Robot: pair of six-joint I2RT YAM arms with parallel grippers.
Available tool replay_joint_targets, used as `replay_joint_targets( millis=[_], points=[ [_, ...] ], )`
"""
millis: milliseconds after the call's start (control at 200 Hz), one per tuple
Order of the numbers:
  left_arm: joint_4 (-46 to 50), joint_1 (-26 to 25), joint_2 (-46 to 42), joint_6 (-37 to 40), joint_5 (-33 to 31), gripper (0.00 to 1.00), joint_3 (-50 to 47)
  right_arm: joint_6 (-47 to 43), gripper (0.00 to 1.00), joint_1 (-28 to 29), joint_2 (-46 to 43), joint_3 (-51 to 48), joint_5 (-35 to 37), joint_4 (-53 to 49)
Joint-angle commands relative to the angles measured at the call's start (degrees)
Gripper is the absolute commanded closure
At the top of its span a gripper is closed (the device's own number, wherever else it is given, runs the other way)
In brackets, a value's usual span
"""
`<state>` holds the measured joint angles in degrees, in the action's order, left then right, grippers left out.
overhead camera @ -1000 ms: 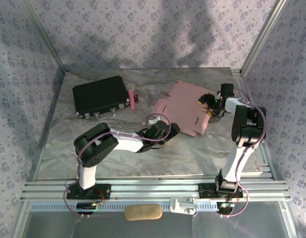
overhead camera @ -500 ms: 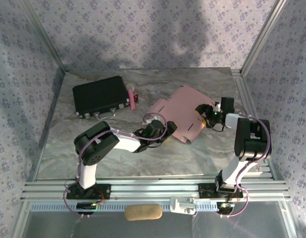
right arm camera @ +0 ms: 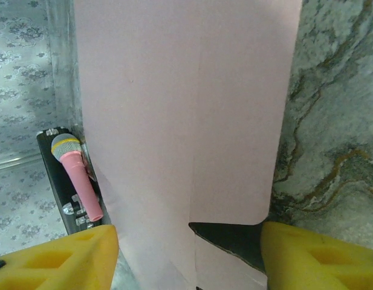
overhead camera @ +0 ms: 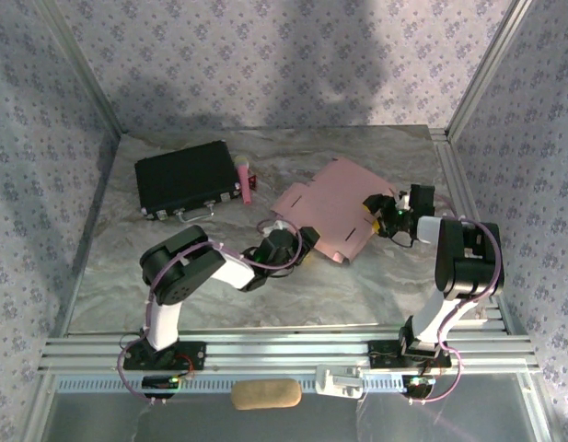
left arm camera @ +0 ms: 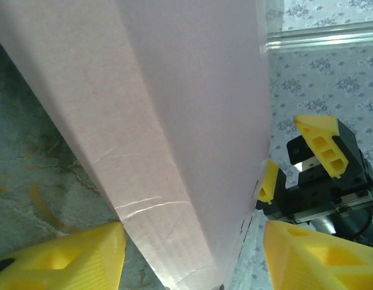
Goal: Fold the paper box
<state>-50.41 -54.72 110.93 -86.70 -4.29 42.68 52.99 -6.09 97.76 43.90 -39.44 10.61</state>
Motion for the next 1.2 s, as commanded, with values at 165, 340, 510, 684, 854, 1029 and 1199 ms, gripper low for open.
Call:
replay_joint_targets(
  millis=[165, 340, 510, 684, 854, 1029, 1199],
  points=[
    [-7.14, 0.1, 4.06, -6.16, -1.85, 0.38, -3.38, 2.2, 0.38, 0.2, 0.54, -0.26, -3.0, 0.86],
    [-15.01, 0.71, 8.56, -6.92, -2.37, 0.55, -2.7, 2.91, 0.4, 0.21, 1.04, -1.06, -3.8, 1.44],
    [-16.54, 0.64, 6.91, -4.22, -3.47, 0.81, -3.0, 2.69, 0.4, -0.05, 1.05, -1.71, -4.1, 1.37],
    [-9.08, 0.07, 0.83, -1.73, -4.35, 0.86, -3.21, 1.88, 0.4, -0.64, 0.08, -1.42, -3.89, 0.21],
    [1.4, 0.52, -3.44, -2.08, -3.9, 0.76, -3.25, 2.54, 0.42, -0.5, 0.62, -1.78, -5.48, 1.79],
    [5.38, 2.13, -4.48, -2.19, -1.97, 0.72, -3.21, 2.47, 0.51, -0.5, 1.14, -2.46, -5.73, 2.85],
    [6.09, 2.16, -6.22, -0.99, -1.95, 0.72, -3.83, 5.59, 0.75, -1.04, 2.95, -4.06, -7.31, 9.05]
  ],
)
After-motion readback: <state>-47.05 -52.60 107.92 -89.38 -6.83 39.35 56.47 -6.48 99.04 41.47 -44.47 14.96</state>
